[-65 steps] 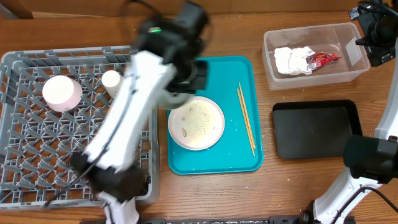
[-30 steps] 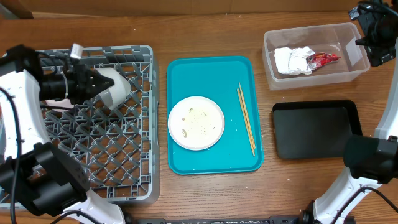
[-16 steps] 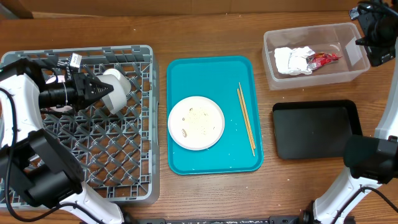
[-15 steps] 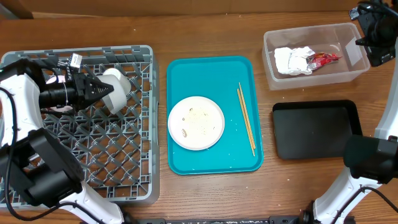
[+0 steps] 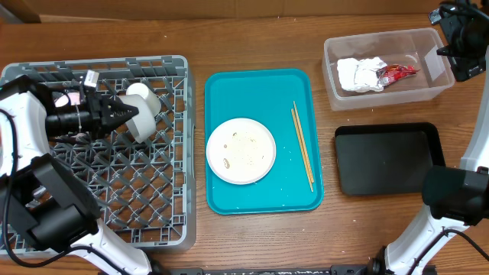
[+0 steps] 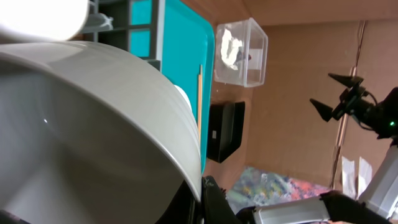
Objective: Sort waste into correct bins and load items into the dishwasher
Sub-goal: 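Lower the blue bowl upside down into the rack and release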
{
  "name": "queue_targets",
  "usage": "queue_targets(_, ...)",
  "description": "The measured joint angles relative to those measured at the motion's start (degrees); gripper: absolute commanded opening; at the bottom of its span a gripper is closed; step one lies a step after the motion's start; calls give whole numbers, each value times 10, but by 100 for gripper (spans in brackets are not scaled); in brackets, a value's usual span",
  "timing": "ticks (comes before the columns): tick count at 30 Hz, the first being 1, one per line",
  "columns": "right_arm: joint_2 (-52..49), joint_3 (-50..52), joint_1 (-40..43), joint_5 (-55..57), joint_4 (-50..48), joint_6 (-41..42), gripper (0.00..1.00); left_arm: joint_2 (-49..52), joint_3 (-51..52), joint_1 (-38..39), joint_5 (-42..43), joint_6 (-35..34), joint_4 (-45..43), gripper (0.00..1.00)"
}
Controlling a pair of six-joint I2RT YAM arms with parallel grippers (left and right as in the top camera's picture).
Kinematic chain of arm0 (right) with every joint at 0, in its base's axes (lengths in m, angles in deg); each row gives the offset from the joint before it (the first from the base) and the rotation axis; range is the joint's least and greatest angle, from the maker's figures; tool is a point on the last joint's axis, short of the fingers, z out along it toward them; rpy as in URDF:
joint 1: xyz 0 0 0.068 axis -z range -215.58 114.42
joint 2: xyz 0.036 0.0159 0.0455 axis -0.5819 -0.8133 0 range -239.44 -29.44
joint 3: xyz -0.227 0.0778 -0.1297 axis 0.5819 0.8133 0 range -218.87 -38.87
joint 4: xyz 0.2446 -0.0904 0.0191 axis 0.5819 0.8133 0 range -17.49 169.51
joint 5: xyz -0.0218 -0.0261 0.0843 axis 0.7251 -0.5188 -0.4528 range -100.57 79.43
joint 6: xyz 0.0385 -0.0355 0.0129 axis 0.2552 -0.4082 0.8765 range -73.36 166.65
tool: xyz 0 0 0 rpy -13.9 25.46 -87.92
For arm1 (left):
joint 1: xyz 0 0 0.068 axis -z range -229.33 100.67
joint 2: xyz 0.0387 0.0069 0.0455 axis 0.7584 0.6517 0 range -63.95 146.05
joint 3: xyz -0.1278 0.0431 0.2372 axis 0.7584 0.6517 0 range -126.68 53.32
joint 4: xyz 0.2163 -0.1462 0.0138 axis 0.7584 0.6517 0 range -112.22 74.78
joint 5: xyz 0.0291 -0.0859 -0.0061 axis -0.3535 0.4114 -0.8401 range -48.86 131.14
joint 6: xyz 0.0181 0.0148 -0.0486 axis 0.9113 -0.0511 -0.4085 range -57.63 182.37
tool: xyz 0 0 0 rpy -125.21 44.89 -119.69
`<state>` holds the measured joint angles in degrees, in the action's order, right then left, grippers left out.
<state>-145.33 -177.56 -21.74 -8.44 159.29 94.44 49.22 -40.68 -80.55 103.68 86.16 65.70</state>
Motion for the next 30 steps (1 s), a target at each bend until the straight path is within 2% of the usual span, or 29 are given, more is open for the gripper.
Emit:
queue_targets(4, 0, 0, 0, 0, 0, 0, 100, 0, 0, -19, -2, 0, 4, 5)
queue_targets(8, 0, 0, 0, 0, 0, 0, 100, 0, 0, -39, -13, 0, 4, 11)
queue_targets(13, 0, 0, 0, 0, 0, 0, 100, 4, 0, -49, -31, 0, 4, 11)
queue_targets(19, 0, 0, 0, 0, 0, 0, 100, 4, 0, -49, -41, -1, 35, 24)
queue_targets(22, 0, 0, 0, 0, 0, 0, 100, 4, 0, -55, -54, -4, 43, 26)
queue_targets(30, 0, 0, 0, 0, 0, 0, 100, 4, 0, -110, -129, -55, 67, 29)
